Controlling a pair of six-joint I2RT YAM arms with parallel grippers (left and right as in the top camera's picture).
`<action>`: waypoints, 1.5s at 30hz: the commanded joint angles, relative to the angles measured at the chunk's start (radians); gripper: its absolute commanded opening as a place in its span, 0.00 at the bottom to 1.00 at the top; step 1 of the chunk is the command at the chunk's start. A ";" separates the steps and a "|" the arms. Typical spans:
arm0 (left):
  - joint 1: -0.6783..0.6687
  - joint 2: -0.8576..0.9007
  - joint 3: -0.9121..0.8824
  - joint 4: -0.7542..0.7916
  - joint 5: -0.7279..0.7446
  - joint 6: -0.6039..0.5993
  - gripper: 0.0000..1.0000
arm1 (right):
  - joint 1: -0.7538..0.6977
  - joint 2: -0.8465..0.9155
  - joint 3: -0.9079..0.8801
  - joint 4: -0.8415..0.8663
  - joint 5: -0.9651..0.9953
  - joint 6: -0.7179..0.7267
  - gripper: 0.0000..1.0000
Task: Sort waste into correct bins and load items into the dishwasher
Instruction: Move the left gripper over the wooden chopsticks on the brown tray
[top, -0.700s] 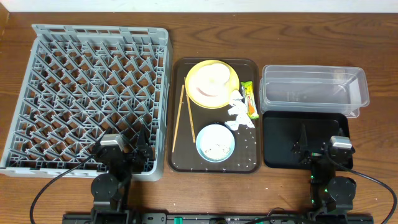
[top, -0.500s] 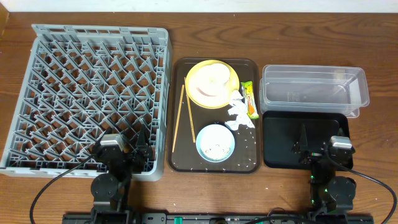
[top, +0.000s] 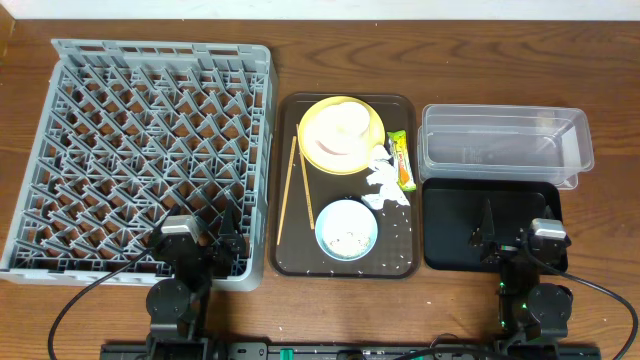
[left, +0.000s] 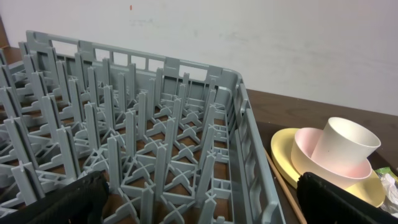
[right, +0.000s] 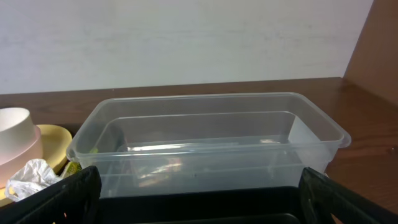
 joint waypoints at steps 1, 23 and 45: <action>0.003 -0.007 -0.012 -0.045 -0.028 0.017 0.98 | 0.009 0.000 -0.001 -0.003 0.018 0.013 0.99; 0.003 -0.007 -0.012 -0.020 -0.021 0.015 0.98 | 0.009 0.000 -0.001 -0.003 0.018 0.013 0.99; 0.003 1.040 1.439 -0.961 0.537 -0.006 0.98 | 0.009 0.000 -0.001 -0.003 0.018 0.013 0.99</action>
